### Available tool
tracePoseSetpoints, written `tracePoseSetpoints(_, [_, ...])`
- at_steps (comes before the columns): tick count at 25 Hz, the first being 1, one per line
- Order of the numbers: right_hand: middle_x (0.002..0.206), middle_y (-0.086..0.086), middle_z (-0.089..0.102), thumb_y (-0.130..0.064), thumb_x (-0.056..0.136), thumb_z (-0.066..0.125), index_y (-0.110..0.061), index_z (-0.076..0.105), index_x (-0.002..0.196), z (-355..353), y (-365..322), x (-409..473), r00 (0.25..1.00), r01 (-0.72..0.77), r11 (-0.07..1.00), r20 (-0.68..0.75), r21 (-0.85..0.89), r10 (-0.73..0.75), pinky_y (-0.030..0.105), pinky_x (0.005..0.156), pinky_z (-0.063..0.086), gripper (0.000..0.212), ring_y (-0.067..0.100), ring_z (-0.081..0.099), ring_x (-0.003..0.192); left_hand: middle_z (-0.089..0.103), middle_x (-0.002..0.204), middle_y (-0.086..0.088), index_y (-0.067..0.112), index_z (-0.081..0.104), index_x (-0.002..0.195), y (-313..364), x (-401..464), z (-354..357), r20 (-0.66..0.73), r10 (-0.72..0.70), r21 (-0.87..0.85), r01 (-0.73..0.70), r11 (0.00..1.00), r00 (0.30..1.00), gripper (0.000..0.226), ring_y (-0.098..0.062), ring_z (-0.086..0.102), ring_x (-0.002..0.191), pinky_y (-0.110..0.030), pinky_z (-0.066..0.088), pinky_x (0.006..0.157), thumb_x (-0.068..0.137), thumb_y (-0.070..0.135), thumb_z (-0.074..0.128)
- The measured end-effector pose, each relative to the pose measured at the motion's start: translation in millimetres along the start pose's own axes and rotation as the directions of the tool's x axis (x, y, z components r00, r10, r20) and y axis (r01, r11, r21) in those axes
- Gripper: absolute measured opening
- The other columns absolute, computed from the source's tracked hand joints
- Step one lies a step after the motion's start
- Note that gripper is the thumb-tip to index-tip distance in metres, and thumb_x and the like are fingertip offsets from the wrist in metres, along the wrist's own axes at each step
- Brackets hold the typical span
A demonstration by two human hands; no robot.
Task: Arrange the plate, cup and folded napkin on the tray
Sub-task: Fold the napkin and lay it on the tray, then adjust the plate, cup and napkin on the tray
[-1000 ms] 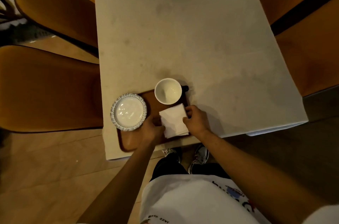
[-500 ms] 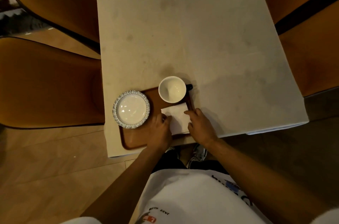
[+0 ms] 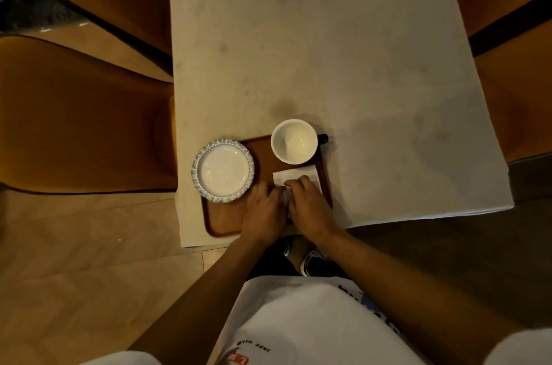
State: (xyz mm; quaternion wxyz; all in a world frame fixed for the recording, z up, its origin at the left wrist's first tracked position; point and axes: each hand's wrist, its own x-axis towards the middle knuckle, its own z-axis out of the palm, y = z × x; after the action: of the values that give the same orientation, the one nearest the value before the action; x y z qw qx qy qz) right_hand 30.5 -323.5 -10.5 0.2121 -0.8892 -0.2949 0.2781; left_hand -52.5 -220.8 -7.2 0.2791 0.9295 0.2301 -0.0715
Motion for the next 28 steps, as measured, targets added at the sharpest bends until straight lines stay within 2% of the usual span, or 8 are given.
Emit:
tracePoseSetpoints(2, [0.134, 0.009, 0.057, -0.020, 0.098, 0.053, -0.013, 0.053, 0.135, 7, -18, 9, 1.000, 0.012, 0.999, 0.009, 0.038, -0.012, 0.031, 0.097, 0.049, 0.038, 0.023, 0.057, 0.117, 0.058, 0.108, -0.016, 0.009, 0.066, 0.110, -14, 0, -8, -0.063, -0.069, -0.066, 0.065, 0.996, 0.996, 0.025, -0.030, 0.054, 0.097, -0.043, 0.049, 0.082, 0.087, 0.017, 0.060])
tracePoseSetpoints(5, [0.131, 0.012, 0.057, -0.015, 0.095, 0.050, -0.014, 0.052, 0.136, 14, -42, 25, 1.000, 0.011, 0.998, 0.025, 0.065, -0.012, 0.038, 0.094, 0.047, 0.040, 0.028, 0.057, 0.115, 0.059, 0.107, -0.017, 0.006, 0.067, 0.111, -48, -2, -25, -0.168, -0.195, -0.130, 0.174, 0.976, 0.966, 0.030, -0.033, 0.055, 0.097, -0.048, 0.051, 0.082, 0.083, 0.012, 0.058])
tracePoseSetpoints(8, [0.135, 0.013, 0.053, -0.013, 0.094, 0.052, -0.016, 0.046, 0.142, 18, -61, 43, 0.998, -0.002, 0.998, 0.065, 0.060, -0.001, 0.042, 0.092, 0.051, 0.049, 0.031, 0.058, 0.112, 0.055, 0.115, -0.018, 0.008, 0.064, 0.118, -79, -6, -42, -0.224, -0.298, -0.121, 0.277, 0.953, 0.928, 0.039, -0.035, 0.051, 0.107, -0.048, 0.049, 0.089, 0.079, 0.006, 0.063])
tracePoseSetpoints(12, [0.135, 0.014, 0.047, -0.018, 0.094, 0.053, -0.019, 0.036, 0.147, 23, -78, 63, 0.998, -0.043, 0.996, 0.043, 0.074, 0.040, 0.046, 0.086, 0.054, 0.056, 0.033, 0.060, 0.107, 0.045, 0.136, -0.018, 0.015, 0.053, 0.133, -107, -3, -61, -0.204, -0.425, -0.082, 0.417, 0.905, 0.882, 0.057, -0.038, 0.039, 0.124, -0.050, 0.043, 0.097, 0.076, 0.011, 0.063])
tracePoseSetpoints(15, [0.140, 0.016, 0.041, -0.017, 0.093, 0.054, -0.017, 0.030, 0.150, 28, -83, 73, 0.997, -0.076, 0.995, 0.025, 0.065, 0.074, 0.047, 0.086, 0.053, 0.062, 0.036, 0.057, 0.110, 0.042, 0.144, -0.018, 0.017, 0.046, 0.142, -127, 2, -68, -0.133, -0.417, -0.116, 0.404, 0.908, 0.899, 0.062, -0.038, 0.035, 0.131, -0.050, 0.039, 0.103, 0.082, 0.012, 0.061])
tracePoseSetpoints(19, [0.139, 0.018, 0.039, -0.007, 0.093, 0.052, -0.015, 0.031, 0.149, 32, -87, 78, 0.996, -0.080, 0.996, 0.032, 0.031, 0.079, 0.045, 0.085, 0.053, 0.060, 0.038, 0.057, 0.109, 0.043, 0.145, -0.011, 0.019, 0.043, 0.145, -139, 5, -65, -0.057, -0.406, -0.220, 0.385, 0.896, 0.912, 0.059, -0.030, 0.044, 0.129, -0.038, 0.044, 0.102, 0.089, 0.013, 0.059])
tracePoseSetpoints(21, [0.138, 0.017, 0.039, -0.003, 0.093, 0.050, -0.014, 0.032, 0.148, 34, -90, 78, 0.995, -0.094, 0.995, 0.041, 0.039, 0.093, 0.044, 0.087, 0.053, 0.059, 0.037, 0.057, 0.109, 0.043, 0.146, -0.009, 0.020, 0.043, 0.146, -143, 4, -63, -0.057, -0.407, -0.253, 0.381, 0.889, 0.912, 0.058, -0.027, 0.048, 0.127, -0.033, 0.045, 0.099, 0.090, 0.015, 0.059])
tracePoseSetpoints(28, [0.140, 0.014, 0.037, -0.002, 0.093, 0.051, -0.016, 0.032, 0.148, 35, -91, 70, 0.990, -0.130, 0.988, 0.072, 0.083, 0.124, 0.041, 0.096, 0.051, 0.060, 0.031, 0.056, 0.114, 0.044, 0.143, -0.011, 0.019, 0.045, 0.143, -147, -6, -56, -0.068, -0.374, -0.265, 0.344, 0.901, 0.925, 0.054, -0.027, 0.047, 0.126, -0.035, 0.046, 0.100, 0.091, 0.015, 0.059])
